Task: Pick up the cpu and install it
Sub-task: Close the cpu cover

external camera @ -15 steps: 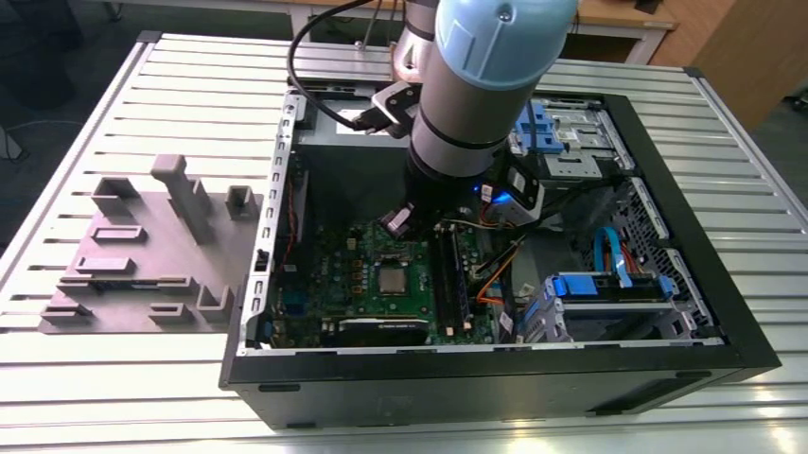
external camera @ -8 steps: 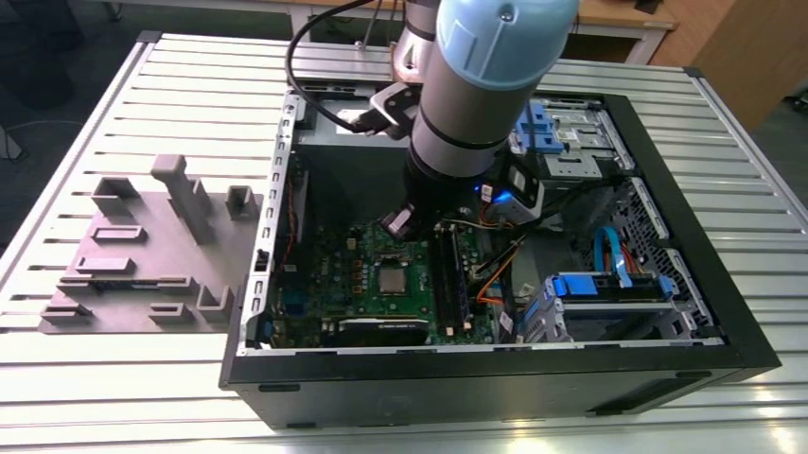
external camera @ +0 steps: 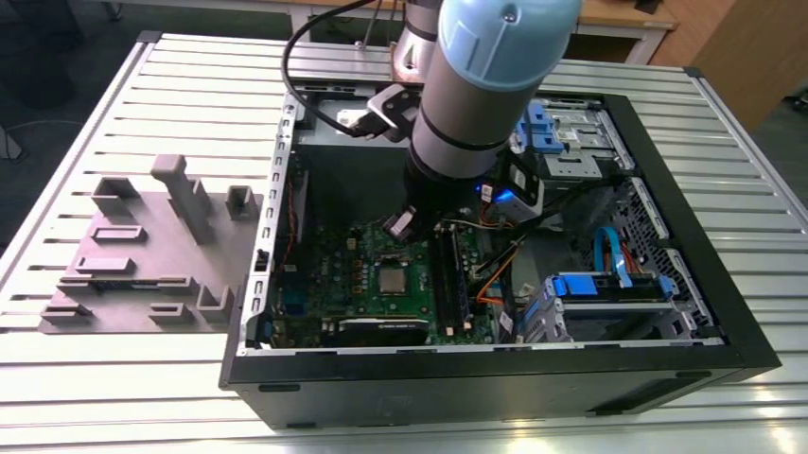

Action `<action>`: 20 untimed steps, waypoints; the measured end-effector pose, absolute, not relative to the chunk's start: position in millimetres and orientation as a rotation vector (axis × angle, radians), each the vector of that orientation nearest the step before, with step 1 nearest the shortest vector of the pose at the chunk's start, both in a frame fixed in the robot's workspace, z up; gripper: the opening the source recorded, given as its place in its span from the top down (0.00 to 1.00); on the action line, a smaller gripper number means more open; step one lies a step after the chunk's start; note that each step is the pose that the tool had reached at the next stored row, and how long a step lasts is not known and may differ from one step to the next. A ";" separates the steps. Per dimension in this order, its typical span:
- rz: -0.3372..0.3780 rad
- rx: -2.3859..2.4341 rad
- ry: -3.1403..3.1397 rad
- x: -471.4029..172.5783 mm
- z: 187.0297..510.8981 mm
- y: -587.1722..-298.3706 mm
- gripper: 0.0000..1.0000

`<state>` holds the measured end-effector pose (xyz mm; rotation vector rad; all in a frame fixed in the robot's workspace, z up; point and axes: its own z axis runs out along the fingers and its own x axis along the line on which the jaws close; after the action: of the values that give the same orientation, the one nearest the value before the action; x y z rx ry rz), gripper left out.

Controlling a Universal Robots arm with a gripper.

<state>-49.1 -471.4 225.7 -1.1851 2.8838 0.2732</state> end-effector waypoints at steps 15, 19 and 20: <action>0.274 -1.247 2.862 -45.8 225.7 -475.2 0.90; 0.274 -1.264 2.855 -44.4 225.8 -476.0 0.90; 0.274 -1.270 2.853 -44.2 225.8 -476.1 0.90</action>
<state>-44.2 -476.1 225.8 -1.2695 2.8531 0.2741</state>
